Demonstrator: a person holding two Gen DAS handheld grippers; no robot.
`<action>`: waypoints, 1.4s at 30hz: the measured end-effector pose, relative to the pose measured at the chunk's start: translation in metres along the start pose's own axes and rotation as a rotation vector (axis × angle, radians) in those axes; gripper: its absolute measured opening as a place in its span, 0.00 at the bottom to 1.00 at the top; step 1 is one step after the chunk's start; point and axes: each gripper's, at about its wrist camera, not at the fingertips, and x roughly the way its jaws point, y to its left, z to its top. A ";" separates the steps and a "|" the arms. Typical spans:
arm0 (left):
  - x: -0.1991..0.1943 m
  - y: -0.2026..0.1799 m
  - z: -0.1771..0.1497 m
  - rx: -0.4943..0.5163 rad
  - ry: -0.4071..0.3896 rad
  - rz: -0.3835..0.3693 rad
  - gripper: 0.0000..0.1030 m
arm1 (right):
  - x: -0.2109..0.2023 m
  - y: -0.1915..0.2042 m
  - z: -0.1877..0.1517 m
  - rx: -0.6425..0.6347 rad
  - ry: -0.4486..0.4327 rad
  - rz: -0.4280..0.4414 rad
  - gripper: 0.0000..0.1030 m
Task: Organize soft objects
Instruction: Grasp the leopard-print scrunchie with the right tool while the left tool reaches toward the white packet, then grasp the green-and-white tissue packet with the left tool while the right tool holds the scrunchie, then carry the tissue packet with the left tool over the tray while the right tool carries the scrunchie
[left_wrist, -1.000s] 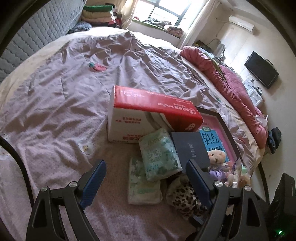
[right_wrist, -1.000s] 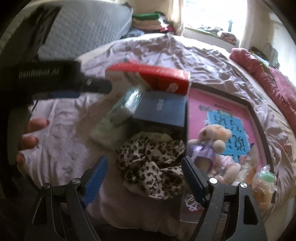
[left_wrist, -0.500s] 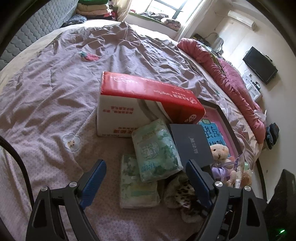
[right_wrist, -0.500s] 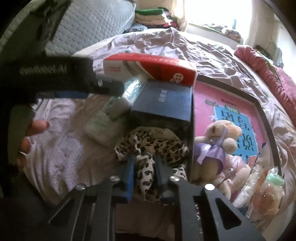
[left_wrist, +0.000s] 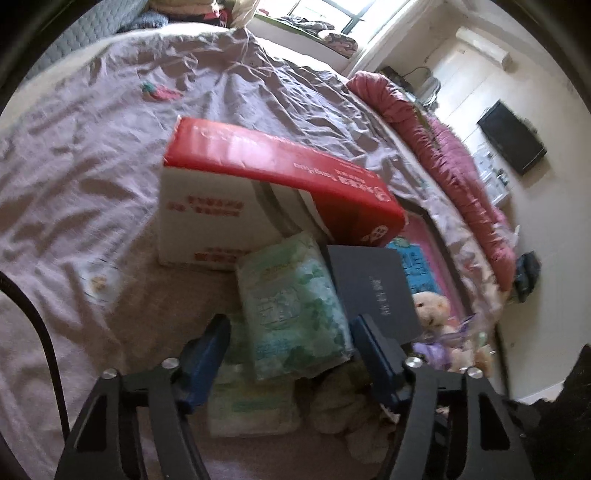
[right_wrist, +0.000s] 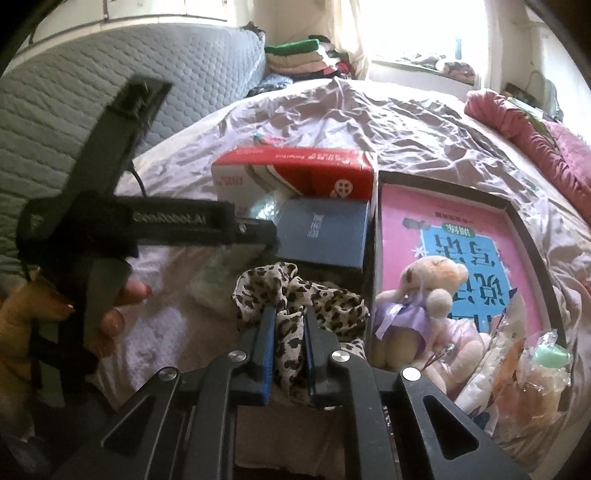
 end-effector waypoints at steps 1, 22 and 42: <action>0.001 0.000 0.000 -0.009 0.002 -0.021 0.58 | -0.002 0.000 0.000 0.002 -0.006 0.001 0.13; -0.053 -0.038 -0.009 0.140 -0.093 0.113 0.42 | -0.038 0.000 0.013 0.039 -0.110 0.018 0.13; -0.085 -0.090 -0.023 0.244 -0.157 0.163 0.42 | -0.078 -0.006 0.018 0.053 -0.181 0.018 0.13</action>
